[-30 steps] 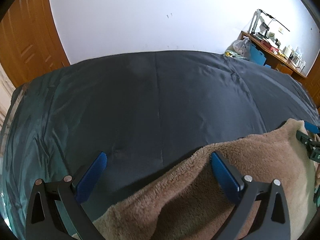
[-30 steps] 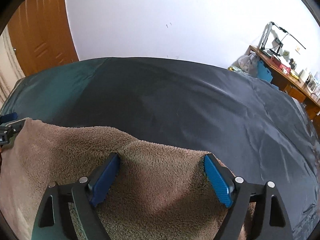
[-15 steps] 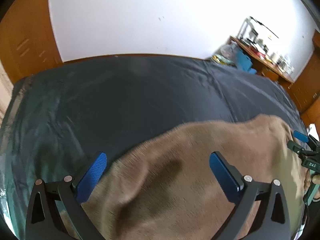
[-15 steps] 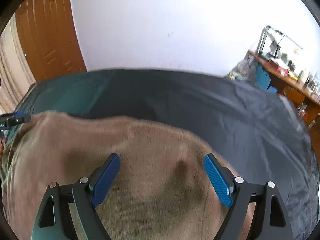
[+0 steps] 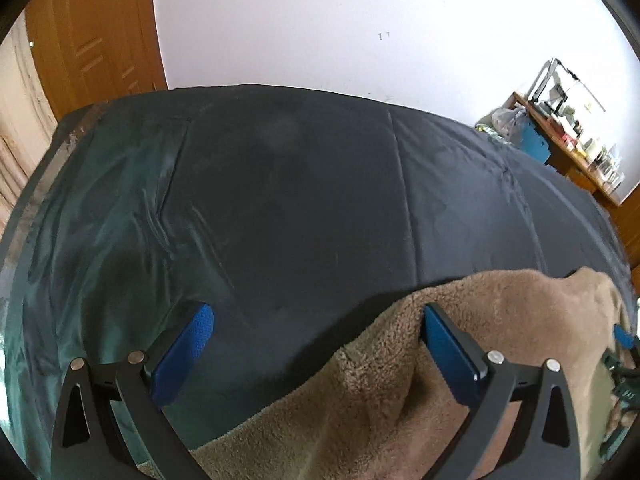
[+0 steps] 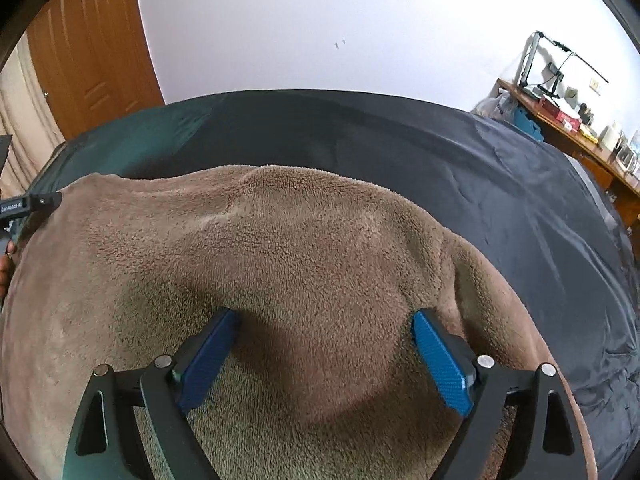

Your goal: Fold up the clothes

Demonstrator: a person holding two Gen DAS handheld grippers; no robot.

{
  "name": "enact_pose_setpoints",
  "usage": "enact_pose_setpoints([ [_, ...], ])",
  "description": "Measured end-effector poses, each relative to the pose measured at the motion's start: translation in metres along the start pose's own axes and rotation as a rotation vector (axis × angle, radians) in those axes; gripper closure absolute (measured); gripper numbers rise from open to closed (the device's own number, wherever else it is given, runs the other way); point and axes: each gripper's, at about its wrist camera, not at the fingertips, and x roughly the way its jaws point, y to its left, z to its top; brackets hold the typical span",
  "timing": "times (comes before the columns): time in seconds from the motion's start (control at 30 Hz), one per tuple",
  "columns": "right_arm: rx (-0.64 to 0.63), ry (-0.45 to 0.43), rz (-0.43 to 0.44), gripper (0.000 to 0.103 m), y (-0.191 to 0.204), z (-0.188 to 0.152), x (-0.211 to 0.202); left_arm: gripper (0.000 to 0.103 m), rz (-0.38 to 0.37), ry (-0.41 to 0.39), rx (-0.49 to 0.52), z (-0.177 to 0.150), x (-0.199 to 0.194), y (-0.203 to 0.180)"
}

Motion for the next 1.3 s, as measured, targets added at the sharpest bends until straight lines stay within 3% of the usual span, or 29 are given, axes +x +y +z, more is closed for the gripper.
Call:
enact_pose_setpoints([
  [0.2, -0.006, -0.026, 0.001, 0.009, -0.009, 0.002, 0.002, 0.000, -0.171, -0.008, -0.082, -0.003, -0.028, 0.020],
  [0.43, -0.005, -0.032, 0.004, 0.009, -0.013, 0.004, 0.006, 0.000, -0.292, -0.006, -0.009, -0.023, -0.066, 0.004],
  [0.67, -0.004, -0.033, 0.004, 0.009, -0.013, 0.005, 0.007, 0.000, -0.401, 0.064, -0.101, -0.024, -0.050, 0.014],
  [0.83, -0.004, -0.033, 0.003, 0.009, -0.013, 0.005, 0.007, 0.000, -0.434, 0.096, -0.162, -0.035, -0.045, 0.024],
  [1.07, -0.005, -0.032, 0.002, 0.009, -0.015, 0.005, 0.007, 0.000, -0.493, 0.077, -0.163, -0.035, -0.055, 0.018],
  [1.2, -0.005, -0.032, 0.002, 0.009, -0.012, 0.005, 0.006, 0.000, -0.530, 0.061, -0.140, -0.037, -0.063, 0.010],
  [1.3, -0.005, -0.032, 0.002, 0.009, -0.013, 0.005, 0.006, 0.000, -0.496, 0.036, -0.090, -0.035, -0.067, 0.002],
])
